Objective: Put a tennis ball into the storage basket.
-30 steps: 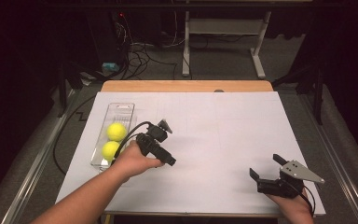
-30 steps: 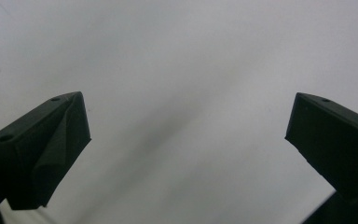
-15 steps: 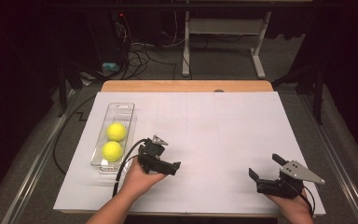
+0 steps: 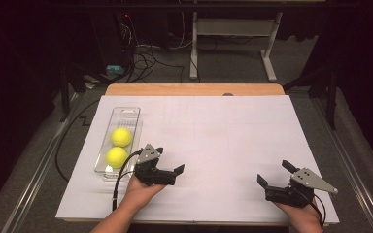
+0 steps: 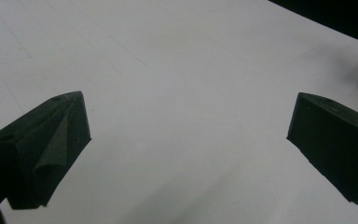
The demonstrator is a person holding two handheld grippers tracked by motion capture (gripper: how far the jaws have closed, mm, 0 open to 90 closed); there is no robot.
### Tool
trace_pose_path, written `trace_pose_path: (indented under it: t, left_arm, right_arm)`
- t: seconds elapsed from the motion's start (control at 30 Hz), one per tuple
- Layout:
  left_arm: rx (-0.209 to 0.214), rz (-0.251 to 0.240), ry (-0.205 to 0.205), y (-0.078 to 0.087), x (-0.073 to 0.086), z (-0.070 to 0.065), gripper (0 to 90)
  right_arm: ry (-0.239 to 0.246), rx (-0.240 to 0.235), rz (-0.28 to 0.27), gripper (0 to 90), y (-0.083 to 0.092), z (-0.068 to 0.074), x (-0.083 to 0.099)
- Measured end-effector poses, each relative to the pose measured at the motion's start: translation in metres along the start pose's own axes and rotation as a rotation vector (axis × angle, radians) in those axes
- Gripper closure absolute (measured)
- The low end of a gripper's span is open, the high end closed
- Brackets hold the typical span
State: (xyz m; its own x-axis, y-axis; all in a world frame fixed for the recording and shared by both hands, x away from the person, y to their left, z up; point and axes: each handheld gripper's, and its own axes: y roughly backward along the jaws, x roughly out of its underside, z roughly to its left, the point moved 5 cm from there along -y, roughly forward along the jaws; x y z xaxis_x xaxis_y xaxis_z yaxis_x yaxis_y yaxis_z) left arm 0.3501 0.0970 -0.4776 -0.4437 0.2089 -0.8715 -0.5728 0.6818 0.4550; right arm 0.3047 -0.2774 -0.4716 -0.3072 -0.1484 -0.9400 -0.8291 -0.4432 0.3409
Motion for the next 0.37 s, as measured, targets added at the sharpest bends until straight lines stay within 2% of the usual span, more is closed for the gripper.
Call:
trace_pose_path:
  t: [0.13,0.23,0.37]
  left_arm:
    - [0.019,-0.062,0.02,0.0059,0.0004,0.0022,0.3]
    - [0.038,-0.072,0.004,0.0055,-0.0001,0.0006,0.4]
    - [0.033,-0.052,-0.017,0.0024,0.0023,-0.0007,0.4]
  right_arm:
    - [0.001,0.016,-0.017,0.0,0.0058,-0.0004,-0.0023]
    - [-0.015,0.024,-0.028,0.0,0.0079,-0.0034,-0.0029]
    - [-0.016,0.028,-0.028,0.0,0.0084,-0.0062,-0.0025]
